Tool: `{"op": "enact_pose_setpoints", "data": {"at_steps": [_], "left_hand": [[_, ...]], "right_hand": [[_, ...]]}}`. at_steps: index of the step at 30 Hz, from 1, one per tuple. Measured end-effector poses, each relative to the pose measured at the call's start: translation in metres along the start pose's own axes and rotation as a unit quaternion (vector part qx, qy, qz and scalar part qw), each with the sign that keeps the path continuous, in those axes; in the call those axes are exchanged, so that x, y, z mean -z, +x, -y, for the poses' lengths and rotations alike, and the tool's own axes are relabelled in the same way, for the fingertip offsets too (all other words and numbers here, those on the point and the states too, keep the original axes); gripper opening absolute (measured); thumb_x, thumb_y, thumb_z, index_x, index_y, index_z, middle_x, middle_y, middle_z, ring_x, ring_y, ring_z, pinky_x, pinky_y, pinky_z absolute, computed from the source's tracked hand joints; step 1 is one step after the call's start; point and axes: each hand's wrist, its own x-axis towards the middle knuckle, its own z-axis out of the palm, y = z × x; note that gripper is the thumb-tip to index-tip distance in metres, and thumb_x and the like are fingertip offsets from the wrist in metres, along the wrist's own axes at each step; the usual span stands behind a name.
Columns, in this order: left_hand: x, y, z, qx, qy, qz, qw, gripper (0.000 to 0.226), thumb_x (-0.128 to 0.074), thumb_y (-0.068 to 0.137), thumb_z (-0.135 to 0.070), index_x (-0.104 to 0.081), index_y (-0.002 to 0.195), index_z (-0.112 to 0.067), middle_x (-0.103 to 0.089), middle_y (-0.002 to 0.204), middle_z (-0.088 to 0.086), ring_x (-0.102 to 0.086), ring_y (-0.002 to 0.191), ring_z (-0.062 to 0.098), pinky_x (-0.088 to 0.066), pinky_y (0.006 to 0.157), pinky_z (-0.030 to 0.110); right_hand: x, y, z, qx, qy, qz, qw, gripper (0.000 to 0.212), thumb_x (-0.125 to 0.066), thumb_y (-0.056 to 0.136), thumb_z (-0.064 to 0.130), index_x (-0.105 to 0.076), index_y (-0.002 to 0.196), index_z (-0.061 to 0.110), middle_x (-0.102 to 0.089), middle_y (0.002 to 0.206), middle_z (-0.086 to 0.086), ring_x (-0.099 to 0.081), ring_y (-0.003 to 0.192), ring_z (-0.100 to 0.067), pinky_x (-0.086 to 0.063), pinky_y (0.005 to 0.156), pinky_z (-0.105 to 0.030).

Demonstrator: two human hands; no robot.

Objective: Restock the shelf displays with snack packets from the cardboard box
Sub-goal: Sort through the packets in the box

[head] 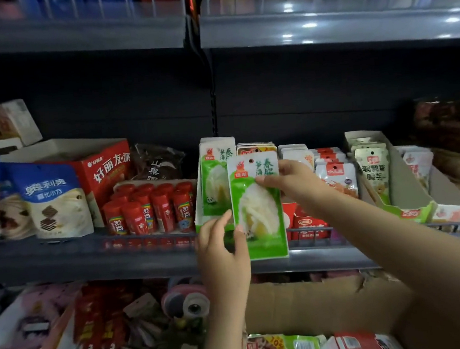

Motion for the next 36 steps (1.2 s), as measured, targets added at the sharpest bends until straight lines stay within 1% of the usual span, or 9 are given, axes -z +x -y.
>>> {"op": "enact_pose_setpoints", "data": {"at_steps": [5, 8, 13, 15, 18, 21, 28, 32, 36], "left_hand": [[-0.002, 0.002, 0.016, -0.028, 0.116, 0.061, 0.991, 0.04, -0.054, 0.091, -0.016, -0.056, 0.13, -0.023, -0.045, 0.139, -0.01, -0.037, 0.127, 0.007, -0.022, 0.111, 0.036], [-0.001, 0.002, 0.026, -0.061, 0.175, 0.096, 0.978, 0.044, -0.05, 0.089, -0.023, -0.053, 0.133, -0.023, -0.042, 0.145, -0.008, -0.034, 0.134, 0.008, -0.01, 0.115, 0.038], [0.006, 0.005, 0.03, -0.054, 0.228, 0.156, 0.96, 0.052, -0.051, 0.093, -0.026, -0.037, 0.144, -0.026, -0.025, 0.153, -0.011, -0.01, 0.139, -0.001, 0.008, 0.112, 0.033], [0.006, 0.004, 0.031, -0.055, 0.231, 0.164, 0.957, 0.053, -0.048, 0.095, -0.027, -0.032, 0.145, -0.029, -0.02, 0.154, -0.013, -0.004, 0.138, -0.003, 0.001, 0.112, 0.03], [0.004, 0.004, 0.032, -0.053, 0.221, 0.151, 0.962, 0.051, -0.059, 0.088, -0.022, -0.047, 0.138, -0.027, -0.043, 0.143, -0.009, -0.029, 0.138, 0.01, -0.021, 0.108, 0.038], [0.0, 0.004, 0.036, -0.06, 0.225, 0.125, 0.964, 0.047, -0.063, 0.083, -0.02, -0.057, 0.129, -0.025, -0.053, 0.132, -0.007, -0.041, 0.13, 0.016, -0.031, 0.103, 0.041], [-0.004, 0.004, 0.037, -0.055, 0.204, 0.103, 0.972, 0.042, -0.055, 0.084, -0.023, -0.058, 0.126, -0.025, -0.052, 0.132, -0.006, -0.038, 0.13, 0.016, -0.035, 0.101, 0.043], [-0.005, 0.003, 0.036, -0.05, 0.195, 0.096, 0.975, 0.044, -0.05, 0.083, -0.025, -0.059, 0.126, -0.024, -0.053, 0.131, -0.007, -0.038, 0.129, 0.015, -0.037, 0.101, 0.042], [-0.006, 0.003, 0.034, -0.05, 0.197, 0.092, 0.975, 0.042, -0.054, 0.084, -0.022, -0.059, 0.126, -0.022, -0.053, 0.131, -0.006, -0.038, 0.129, 0.014, -0.037, 0.101, 0.04]], "right_hand": [[-0.012, 0.038, 0.02, 0.023, 0.024, -0.059, 0.998, 0.006, -0.067, 0.086, 0.011, -0.065, 0.09, 0.014, -0.07, 0.094, -0.004, -0.068, 0.079, -0.016, -0.056, 0.073, -0.026], [-0.023, 0.061, 0.029, 0.022, 0.008, -0.076, 0.997, 0.008, -0.069, 0.085, 0.013, -0.066, 0.093, 0.014, -0.071, 0.098, -0.007, -0.069, 0.086, -0.023, -0.055, 0.085, -0.037], [-0.037, 0.087, 0.04, 0.021, 0.019, -0.088, 0.996, 0.021, -0.069, 0.085, 0.016, -0.066, 0.104, 0.008, -0.069, 0.104, -0.009, -0.068, 0.09, -0.024, -0.055, 0.084, -0.033], [-0.042, 0.096, 0.041, 0.029, 0.031, -0.087, 0.995, 0.031, -0.069, 0.085, 0.015, -0.063, 0.114, 0.005, -0.068, 0.111, -0.01, -0.067, 0.097, -0.025, -0.053, 0.091, -0.037], [-0.049, 0.106, 0.039, 0.034, 0.027, -0.082, 0.996, 0.036, -0.069, 0.085, 0.016, -0.06, 0.119, 0.006, -0.067, 0.115, -0.01, -0.066, 0.1, -0.024, -0.052, 0.093, -0.038], [-0.052, 0.113, 0.039, 0.057, -0.001, -0.091, 0.994, 0.031, -0.068, 0.085, 0.014, -0.063, 0.115, 0.006, -0.067, 0.114, -0.01, -0.066, 0.101, -0.023, -0.052, 0.093, -0.037], [-0.045, 0.121, 0.033, 0.05, -0.257, -0.049, 0.964, 0.035, -0.073, 0.081, 0.017, -0.065, 0.113, 0.007, -0.065, 0.1, -0.006, -0.061, 0.091, -0.02, -0.051, 0.076, -0.027], [-0.044, 0.126, 0.02, 0.032, -0.254, -0.054, 0.965, 0.053, -0.077, 0.077, 0.019, -0.058, 0.126, 0.009, -0.064, 0.116, -0.01, -0.063, 0.103, -0.022, -0.05, 0.09, -0.027], [-0.043, 0.128, 0.009, 0.033, -0.231, -0.058, 0.971, 0.051, -0.077, 0.078, 0.019, -0.058, 0.125, 0.008, -0.066, 0.105, -0.009, -0.063, 0.082, -0.018, -0.051, 0.075, -0.026]]}}
